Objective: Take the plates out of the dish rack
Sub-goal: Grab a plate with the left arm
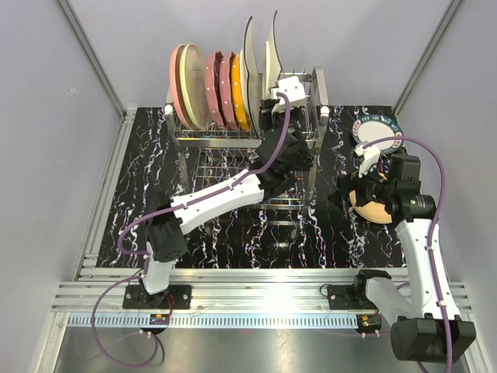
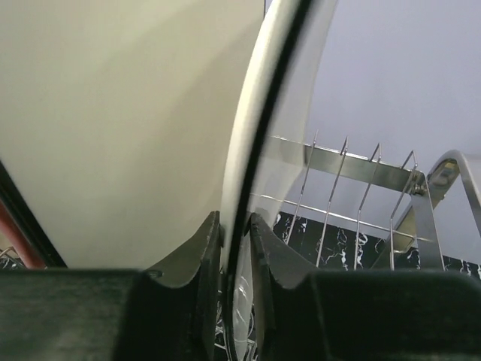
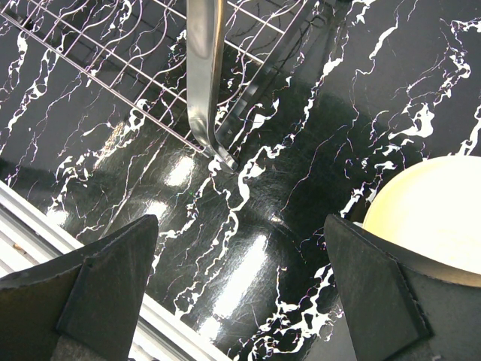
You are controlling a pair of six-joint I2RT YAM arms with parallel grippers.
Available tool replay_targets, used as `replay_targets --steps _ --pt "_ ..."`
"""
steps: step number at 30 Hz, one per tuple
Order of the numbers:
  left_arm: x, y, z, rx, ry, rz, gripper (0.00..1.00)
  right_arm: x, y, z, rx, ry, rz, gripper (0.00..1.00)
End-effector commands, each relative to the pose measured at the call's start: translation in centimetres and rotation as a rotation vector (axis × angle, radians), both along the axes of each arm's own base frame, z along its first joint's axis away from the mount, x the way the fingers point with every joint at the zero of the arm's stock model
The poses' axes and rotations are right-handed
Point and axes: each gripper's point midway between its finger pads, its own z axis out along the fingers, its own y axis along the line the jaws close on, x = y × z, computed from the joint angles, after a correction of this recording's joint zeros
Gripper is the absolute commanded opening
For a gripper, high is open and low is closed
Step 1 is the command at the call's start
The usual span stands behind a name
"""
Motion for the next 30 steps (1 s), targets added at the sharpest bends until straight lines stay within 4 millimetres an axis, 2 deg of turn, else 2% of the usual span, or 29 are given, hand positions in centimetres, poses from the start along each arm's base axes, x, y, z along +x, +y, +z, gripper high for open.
replay_targets --steps 1,3,12,22,30 --pt "0.0 0.8 2.5 -0.055 -0.069 0.001 0.12 0.6 -0.2 0.2 -0.004 -0.022 -0.010 1.00" --pt "-0.1 0.7 3.1 -0.048 -0.082 -0.002 0.00 0.6 -0.2 0.2 -0.004 -0.022 -0.010 1.00" --pt "-0.2 0.6 4.8 0.027 -0.134 0.000 0.00 0.6 -0.2 0.2 -0.006 -0.023 -0.011 1.00" --pt "-1.1 0.6 8.1 0.094 -0.234 -0.009 0.00 0.7 -0.2 0.2 -0.007 -0.020 -0.012 1.00" --pt "-2.0 0.4 9.3 0.119 -0.290 -0.015 0.00 0.7 -0.3 0.0 -0.008 -0.017 -0.013 1.00"
